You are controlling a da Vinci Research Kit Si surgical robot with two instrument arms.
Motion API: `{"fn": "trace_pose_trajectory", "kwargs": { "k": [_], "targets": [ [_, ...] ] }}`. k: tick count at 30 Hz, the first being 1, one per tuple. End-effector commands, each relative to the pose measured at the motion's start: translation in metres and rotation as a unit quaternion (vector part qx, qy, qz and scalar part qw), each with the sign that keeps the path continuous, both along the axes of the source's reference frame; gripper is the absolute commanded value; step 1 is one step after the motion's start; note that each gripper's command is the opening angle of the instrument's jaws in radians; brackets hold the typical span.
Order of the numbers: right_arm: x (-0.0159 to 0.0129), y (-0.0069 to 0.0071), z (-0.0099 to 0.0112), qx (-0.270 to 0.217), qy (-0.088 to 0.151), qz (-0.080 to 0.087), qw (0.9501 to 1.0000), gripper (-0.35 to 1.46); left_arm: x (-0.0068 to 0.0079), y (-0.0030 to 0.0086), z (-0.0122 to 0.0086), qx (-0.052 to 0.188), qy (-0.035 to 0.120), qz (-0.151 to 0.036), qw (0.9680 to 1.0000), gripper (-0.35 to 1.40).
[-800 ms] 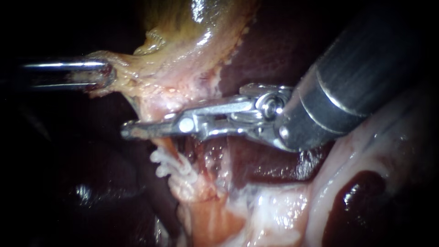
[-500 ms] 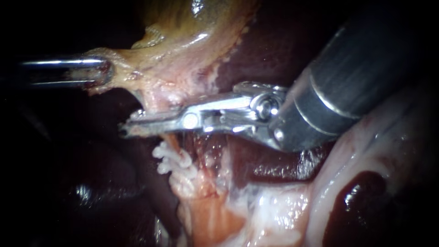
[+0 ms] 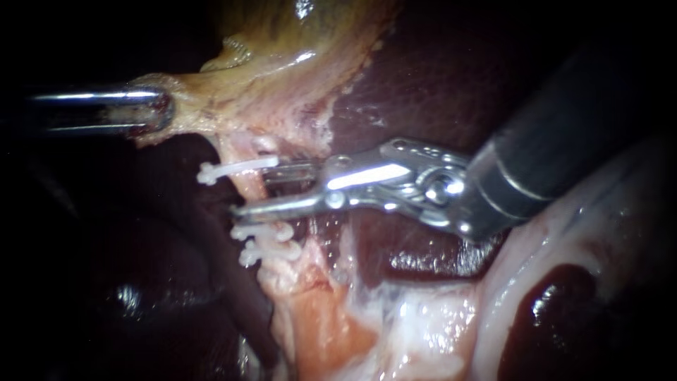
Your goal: Going back third clip left tube
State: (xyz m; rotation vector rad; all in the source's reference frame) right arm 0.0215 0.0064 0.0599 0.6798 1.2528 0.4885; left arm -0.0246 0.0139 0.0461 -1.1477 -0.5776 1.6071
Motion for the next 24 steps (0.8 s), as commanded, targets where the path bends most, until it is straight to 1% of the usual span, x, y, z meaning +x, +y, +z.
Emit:
{"fn": "trace_pose_trajectory", "kwargs": {
  "k": [1,3,5,6,9,12,16,24],
  "targets": [
    [-0.0009,-0.0001,-0.0005,-0.020,0.005,-0.005,0.9998,0.50,0.0000,0.0000,0.0000,0.000,-0.001,0.001,1.0000,-0.35],
    [-0.0033,-0.0006,-0.0012,-0.054,0.013,-0.015,0.9984,0.50,0.0000,0.0000,-0.0001,0.000,-0.001,0.001,1.0000,-0.35],
    [-0.0055,-0.0010,-0.0018,-0.078,0.017,-0.019,0.9967,0.50,0.0000,0.0000,-0.0001,0.000,-0.001,0.001,1.0000,-0.35],
    [-0.0071,-0.0013,-0.0021,-0.092,0.019,-0.022,0.9953,0.50,0.0000,-0.0001,-0.0001,0.000,-0.001,0.000,1.0000,-0.35],
    [-0.0106,-0.0018,-0.0026,-0.112,0.018,-0.021,0.9933,0.50,0.0000,-0.0001,-0.0002,0.000,-0.001,0.000,1.0000,-0.35],
    [-0.0128,-0.0016,-0.0028,-0.119,0.013,-0.016,0.9927,0.50,0.0000,0.0000,-0.0002,0.000,-0.001,0.000,1.0000,-0.35],
    [-0.0142,-0.0010,-0.0031,-0.124,0.015,-0.018,0.9920,0.50,0.0000,0.0000,-0.0002,0.000,-0.001,0.000,1.0000,-0.35],
    [-0.0153,-0.0009,-0.0036,-0.129,0.018,-0.021,0.9913,0.50,-0.0003,0.0000,-0.0001,0.000,0.000,0.000,1.0000,-0.35]
  ]
}}
